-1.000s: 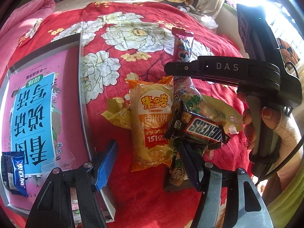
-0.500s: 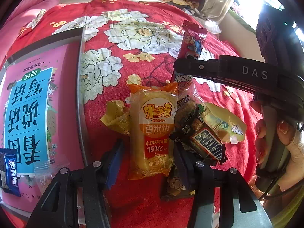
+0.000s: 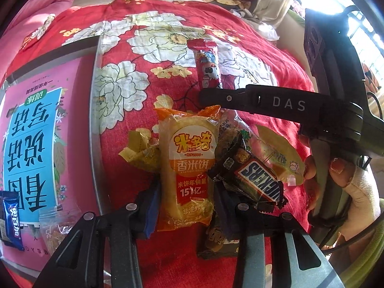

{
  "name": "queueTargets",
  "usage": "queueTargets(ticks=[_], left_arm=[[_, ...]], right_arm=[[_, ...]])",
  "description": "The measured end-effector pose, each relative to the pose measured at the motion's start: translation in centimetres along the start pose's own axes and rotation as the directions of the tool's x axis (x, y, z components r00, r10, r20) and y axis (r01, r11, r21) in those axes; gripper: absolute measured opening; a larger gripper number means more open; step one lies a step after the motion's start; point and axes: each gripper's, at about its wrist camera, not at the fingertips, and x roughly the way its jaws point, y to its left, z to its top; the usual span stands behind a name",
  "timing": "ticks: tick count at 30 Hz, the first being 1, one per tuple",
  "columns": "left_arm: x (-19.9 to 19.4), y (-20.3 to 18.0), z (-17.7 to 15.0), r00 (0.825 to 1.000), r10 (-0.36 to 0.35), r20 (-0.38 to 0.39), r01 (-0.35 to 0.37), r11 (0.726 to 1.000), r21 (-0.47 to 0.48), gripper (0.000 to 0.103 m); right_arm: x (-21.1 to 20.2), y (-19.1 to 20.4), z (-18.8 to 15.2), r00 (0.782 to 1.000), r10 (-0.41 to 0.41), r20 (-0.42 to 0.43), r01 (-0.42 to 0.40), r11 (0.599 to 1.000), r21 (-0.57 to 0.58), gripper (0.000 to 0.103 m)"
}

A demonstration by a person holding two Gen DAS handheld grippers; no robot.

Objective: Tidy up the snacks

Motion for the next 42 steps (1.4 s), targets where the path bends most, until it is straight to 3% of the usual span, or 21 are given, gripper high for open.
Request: queueTargets(ticks=[2, 13, 24, 29, 31, 34, 42], left_arm=[[-0.1, 0.1, 0.0, 1.000, 0.003, 0.002, -0.003, 1.000, -0.003, 0.037], [-3.1, 0.3, -0.1, 0.997, -0.036, 0.063, 0.037, 0.999, -0.014, 0.036], [-6.1, 1.1, -0.9, 0.992, -0.063, 0.109, 0.068, 0.997, -0.037, 0.036], [-6.9, 1.4, -1.2, 0.991, -0.061, 0.119, 0.065, 0.997, -0.036, 0.036], [-7.1, 1.7, -1.2, 0.991, -0.063, 0.121, 0.068, 0.997, -0.043, 0.036], [-7.3, 2.0, -1.0, 0.989, -0.065, 0.129, 0.072, 0.996, -0.047, 0.036], [-7.6, 3.4, -0.6, 0.988, -0.069, 0.136, 0.080, 0.994, -0.073, 0.036]], right_arm=[[-0.1, 0.0, 0.1, 1.000, 0.006, 0.015, -0.006, 1.000, -0.001, 0.020], [-5.5, 1.9, 0.6, 0.983, 0.046, 0.178, -0.040, 0.998, -0.037, 0.017], [-9.0, 4.1, -0.3, 0.973, 0.011, 0.229, 0.010, 0.996, -0.094, 0.017], [-5.8, 2.8, -0.2, 0.984, -0.079, 0.160, 0.096, 0.990, -0.103, 0.021], [-4.5, 2.7, 0.1, 0.985, -0.107, 0.132, 0.123, 0.986, -0.116, 0.037], [-2.9, 3.0, 0.9, 0.984, -0.145, 0.101, 0.159, 0.975, -0.154, 0.050], [0.9, 3.3, 1.6, 0.963, -0.268, 0.034, 0.268, 0.930, -0.252, 0.050]])
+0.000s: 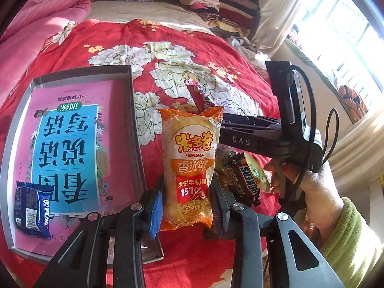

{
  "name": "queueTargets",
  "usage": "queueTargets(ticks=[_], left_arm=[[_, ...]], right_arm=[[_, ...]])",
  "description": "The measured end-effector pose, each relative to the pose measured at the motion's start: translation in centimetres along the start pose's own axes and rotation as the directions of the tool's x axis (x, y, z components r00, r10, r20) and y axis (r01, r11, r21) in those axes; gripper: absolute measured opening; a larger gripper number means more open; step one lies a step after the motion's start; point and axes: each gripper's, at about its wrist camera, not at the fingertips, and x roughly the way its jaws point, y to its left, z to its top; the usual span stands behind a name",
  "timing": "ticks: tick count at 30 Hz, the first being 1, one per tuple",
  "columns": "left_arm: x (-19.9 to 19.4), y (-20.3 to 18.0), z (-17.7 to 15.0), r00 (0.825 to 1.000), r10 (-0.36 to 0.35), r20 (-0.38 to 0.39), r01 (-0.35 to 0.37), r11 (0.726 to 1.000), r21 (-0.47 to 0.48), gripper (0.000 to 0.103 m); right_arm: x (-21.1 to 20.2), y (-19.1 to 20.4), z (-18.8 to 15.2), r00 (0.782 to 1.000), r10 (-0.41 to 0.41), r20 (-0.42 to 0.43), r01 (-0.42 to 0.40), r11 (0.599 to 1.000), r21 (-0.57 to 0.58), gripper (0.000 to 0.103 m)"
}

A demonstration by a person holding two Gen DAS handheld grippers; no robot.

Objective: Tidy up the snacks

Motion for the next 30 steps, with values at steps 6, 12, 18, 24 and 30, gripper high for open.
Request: queueTargets(ticks=[6, 12, 18, 24, 30], left_arm=[[-0.4, 1.3, 0.3, 1.000, 0.009, 0.012, -0.008, 0.999, -0.031, 0.036], [-1.5, 2.5, 0.4, 0.999, 0.024, 0.034, -0.022, 0.998, -0.060, 0.036], [-3.3, 4.0, 0.4, 0.997, 0.050, 0.066, -0.044, 0.995, -0.091, 0.036], [-5.5, 5.8, 0.3, 0.991, 0.084, 0.106, -0.070, 0.989, -0.130, 0.036], [-7.4, 7.8, -0.2, 0.984, 0.112, 0.136, -0.088, 0.982, -0.170, 0.036]], right_arm=[[0.2, 0.1, -0.2, 1.000, -0.012, -0.002, 0.012, 1.000, -0.022, 0.029], [-2.0, -1.0, -0.1, 0.990, 0.113, 0.080, -0.120, 0.990, 0.076, 0.026], [-4.8, 0.1, 0.1, 0.962, 0.213, 0.171, -0.229, 0.971, 0.075, 0.026], [-6.9, 1.4, -0.2, 0.925, 0.296, 0.238, -0.318, 0.946, 0.059, 0.026], [-7.9, 3.3, -0.9, 0.902, 0.356, 0.245, -0.373, 0.927, 0.028, 0.026]])
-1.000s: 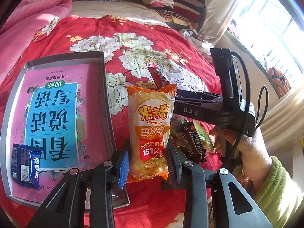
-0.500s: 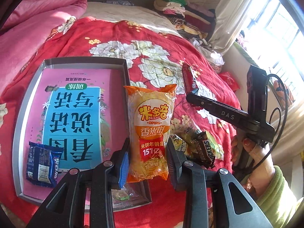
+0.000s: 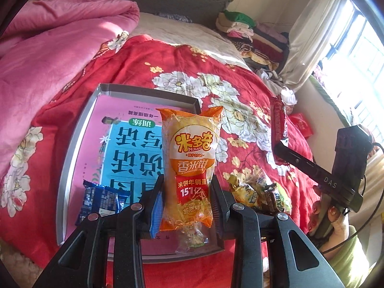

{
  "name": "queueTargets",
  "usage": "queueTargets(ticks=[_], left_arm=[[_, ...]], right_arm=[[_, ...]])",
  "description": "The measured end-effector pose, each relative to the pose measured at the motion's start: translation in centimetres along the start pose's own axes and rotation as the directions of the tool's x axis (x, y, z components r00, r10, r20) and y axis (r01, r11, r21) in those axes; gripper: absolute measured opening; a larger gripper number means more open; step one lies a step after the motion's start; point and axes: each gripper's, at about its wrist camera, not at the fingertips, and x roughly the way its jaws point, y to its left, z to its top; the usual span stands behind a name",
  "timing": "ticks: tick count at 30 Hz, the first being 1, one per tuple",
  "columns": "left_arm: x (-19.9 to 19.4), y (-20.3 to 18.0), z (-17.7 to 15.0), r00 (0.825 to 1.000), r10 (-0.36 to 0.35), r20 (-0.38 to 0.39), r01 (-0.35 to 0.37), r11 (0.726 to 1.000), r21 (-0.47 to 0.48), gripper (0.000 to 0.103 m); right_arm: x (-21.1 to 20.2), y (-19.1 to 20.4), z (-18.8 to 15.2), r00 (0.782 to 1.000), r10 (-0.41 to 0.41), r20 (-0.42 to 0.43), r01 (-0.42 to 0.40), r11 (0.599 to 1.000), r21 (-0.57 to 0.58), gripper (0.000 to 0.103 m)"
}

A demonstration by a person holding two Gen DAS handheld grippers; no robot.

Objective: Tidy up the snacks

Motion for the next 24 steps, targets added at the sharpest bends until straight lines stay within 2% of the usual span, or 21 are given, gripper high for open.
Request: queueTargets(ticks=[8, 16, 24], left_arm=[[-1.4, 2.1, -0.3, 1.000, 0.018, 0.016, -0.018, 0.999, -0.036, 0.036], [-2.2, 3.1, -0.6, 0.999, 0.028, 0.023, -0.027, 0.999, -0.044, 0.036], [-2.4, 3.6, -1.0, 0.999, 0.028, 0.017, -0.027, 0.998, -0.050, 0.036]], right_arm=[[0.5, 2.9, -1.4, 0.998, 0.061, -0.026, -0.062, 0.998, -0.019, 0.026], [1.1, 4.7, -2.9, 0.987, 0.145, -0.062, -0.143, 0.989, 0.029, 0.026], [2.5, 6.0, -4.7, 0.976, 0.183, -0.120, -0.176, 0.982, 0.063, 0.026]])
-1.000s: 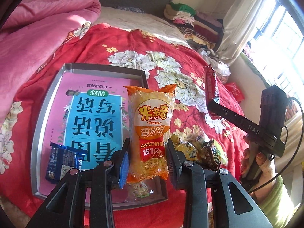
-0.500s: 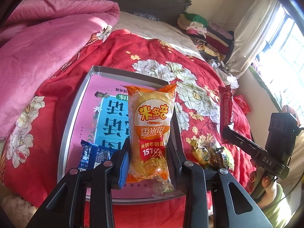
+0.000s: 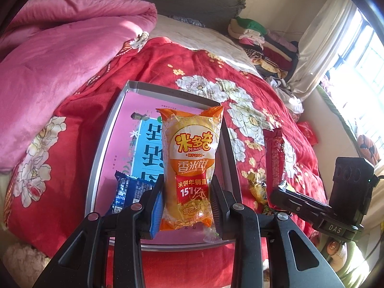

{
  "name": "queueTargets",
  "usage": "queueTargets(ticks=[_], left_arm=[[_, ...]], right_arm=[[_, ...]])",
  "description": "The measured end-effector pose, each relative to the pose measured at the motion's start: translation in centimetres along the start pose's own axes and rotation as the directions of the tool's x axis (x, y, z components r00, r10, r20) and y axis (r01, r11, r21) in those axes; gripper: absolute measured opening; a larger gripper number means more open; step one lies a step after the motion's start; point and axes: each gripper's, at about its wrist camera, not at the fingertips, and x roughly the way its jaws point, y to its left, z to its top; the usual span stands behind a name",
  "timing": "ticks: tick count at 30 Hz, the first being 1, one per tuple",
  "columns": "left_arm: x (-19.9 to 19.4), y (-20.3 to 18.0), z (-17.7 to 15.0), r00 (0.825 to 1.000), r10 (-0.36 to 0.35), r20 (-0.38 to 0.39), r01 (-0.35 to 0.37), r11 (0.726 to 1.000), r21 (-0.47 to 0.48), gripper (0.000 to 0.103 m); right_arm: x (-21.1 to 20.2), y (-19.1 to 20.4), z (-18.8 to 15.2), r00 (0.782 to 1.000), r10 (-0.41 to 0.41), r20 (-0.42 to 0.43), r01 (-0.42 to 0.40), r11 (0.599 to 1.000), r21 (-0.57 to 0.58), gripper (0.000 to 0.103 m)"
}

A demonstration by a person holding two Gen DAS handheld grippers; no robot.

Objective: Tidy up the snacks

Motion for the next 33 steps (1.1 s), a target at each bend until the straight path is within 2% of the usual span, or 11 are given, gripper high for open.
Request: queueTargets(ticks=[14, 21, 33], left_arm=[[1.2, 0.6, -1.3, 0.999, 0.001, -0.034, -0.001, 1.000, 0.007, 0.036], [2.3, 0.8, -2.4, 0.998, 0.004, -0.069, -0.002, 1.000, 0.022, 0.036], [3.9, 0.6, -3.4, 0.993, 0.006, -0.120, 0.000, 0.999, 0.052, 0.036]], right_arm=[[1.8, 1.0, -2.0, 0.996, -0.055, -0.065, 0.056, 0.998, 0.017, 0.026], [3.1, 1.2, -3.0, 0.987, -0.116, -0.107, 0.117, 0.993, 0.001, 0.026], [3.9, 2.8, -3.5, 0.968, -0.224, -0.116, 0.217, 0.973, -0.073, 0.027]])
